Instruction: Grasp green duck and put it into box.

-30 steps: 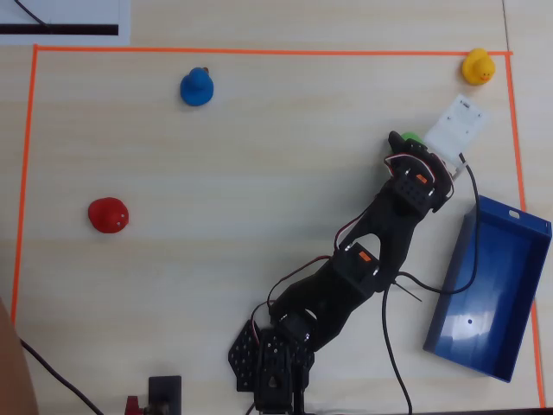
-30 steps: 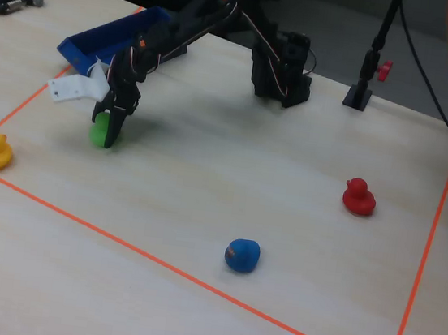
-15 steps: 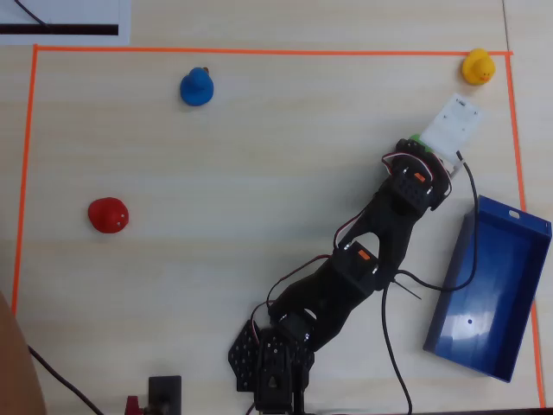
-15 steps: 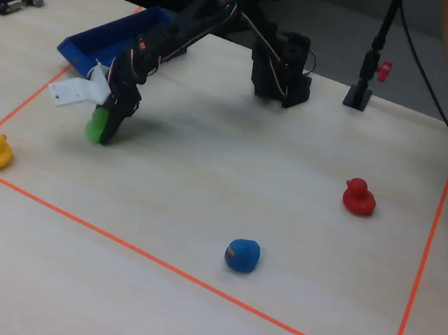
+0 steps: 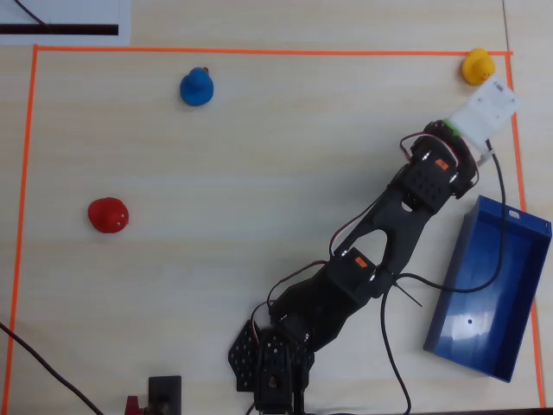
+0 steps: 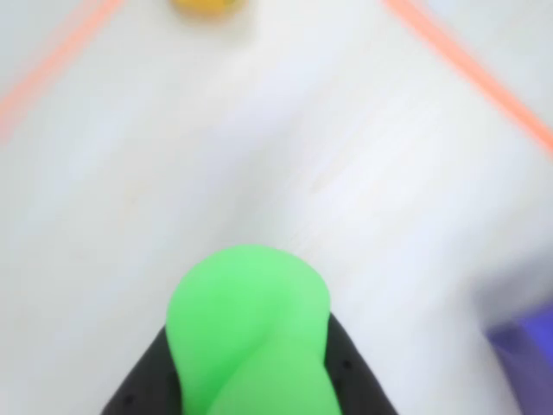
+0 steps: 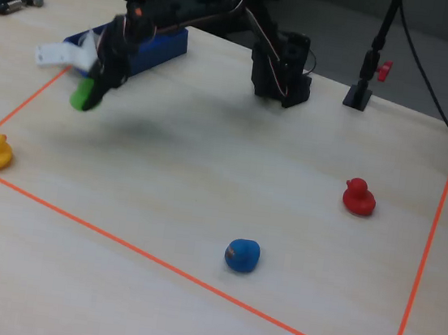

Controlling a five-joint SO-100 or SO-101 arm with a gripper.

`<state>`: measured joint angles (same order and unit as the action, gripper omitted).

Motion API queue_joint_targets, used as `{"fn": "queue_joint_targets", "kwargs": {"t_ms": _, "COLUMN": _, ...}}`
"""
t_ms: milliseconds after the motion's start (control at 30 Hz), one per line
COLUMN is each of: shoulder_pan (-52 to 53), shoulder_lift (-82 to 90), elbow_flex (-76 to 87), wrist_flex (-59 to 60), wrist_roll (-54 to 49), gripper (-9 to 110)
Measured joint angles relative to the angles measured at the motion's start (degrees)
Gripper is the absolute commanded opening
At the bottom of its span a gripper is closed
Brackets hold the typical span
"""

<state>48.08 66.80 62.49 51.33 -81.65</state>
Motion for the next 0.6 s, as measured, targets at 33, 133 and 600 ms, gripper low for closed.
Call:
{"fn": "queue_joint_targets", "kwargs": {"t_ms": 33, "shoulder_pan": 0.97, "shoulder_lift": 0.00, "elbow_flex": -4.39, "wrist_flex": 4.57, "wrist_roll": 0.79, "gripper": 10}}
{"fn": "queue_joint_targets", "kwargs": {"t_ms": 133, "shoulder_pan": 5.62, "shoulder_lift": 0.00, "elbow_flex": -16.17, "wrist_flex": 17.31, "wrist_roll": 1.49, "gripper": 9}}
{"fn": "queue_joint_targets", "kwargs": {"t_ms": 600, "shoulder_pan": 29.88, "shoulder_lift": 0.09, "elbow_flex": -15.91, "wrist_flex": 34.54, "wrist_roll": -4.57, "gripper": 10}}
